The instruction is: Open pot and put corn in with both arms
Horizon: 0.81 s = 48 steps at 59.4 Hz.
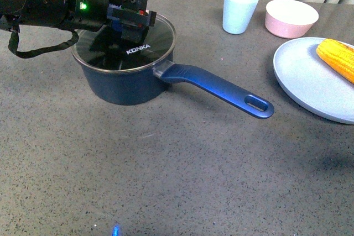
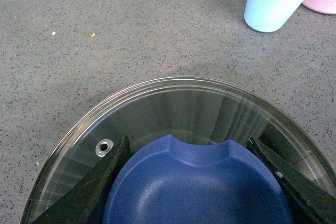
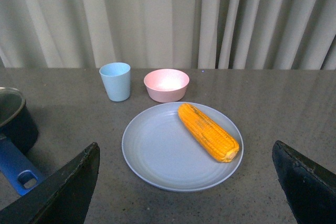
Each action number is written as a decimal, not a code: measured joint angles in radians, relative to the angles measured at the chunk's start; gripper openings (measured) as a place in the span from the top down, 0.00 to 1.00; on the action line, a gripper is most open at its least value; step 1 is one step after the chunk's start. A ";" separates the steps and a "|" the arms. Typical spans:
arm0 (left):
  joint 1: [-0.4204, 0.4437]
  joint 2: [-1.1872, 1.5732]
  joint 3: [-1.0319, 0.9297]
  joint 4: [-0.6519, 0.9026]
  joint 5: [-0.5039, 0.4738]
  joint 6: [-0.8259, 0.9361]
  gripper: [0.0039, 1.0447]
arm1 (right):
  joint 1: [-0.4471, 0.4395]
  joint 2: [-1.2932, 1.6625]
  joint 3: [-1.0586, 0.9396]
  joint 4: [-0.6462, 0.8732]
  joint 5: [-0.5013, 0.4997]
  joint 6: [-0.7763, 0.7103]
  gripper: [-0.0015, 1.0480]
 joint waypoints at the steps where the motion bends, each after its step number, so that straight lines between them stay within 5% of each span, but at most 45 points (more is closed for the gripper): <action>1: 0.000 0.000 0.000 0.000 -0.001 0.000 0.43 | 0.000 0.000 0.000 0.000 0.000 0.000 0.09; 34: 0.005 -0.110 0.000 -0.069 -0.013 -0.014 0.44 | 0.000 0.000 0.000 0.000 0.000 0.000 0.09; 48: 0.085 -0.164 0.000 -0.067 -0.014 -0.013 0.44 | 0.000 0.000 0.000 0.000 0.000 0.000 0.09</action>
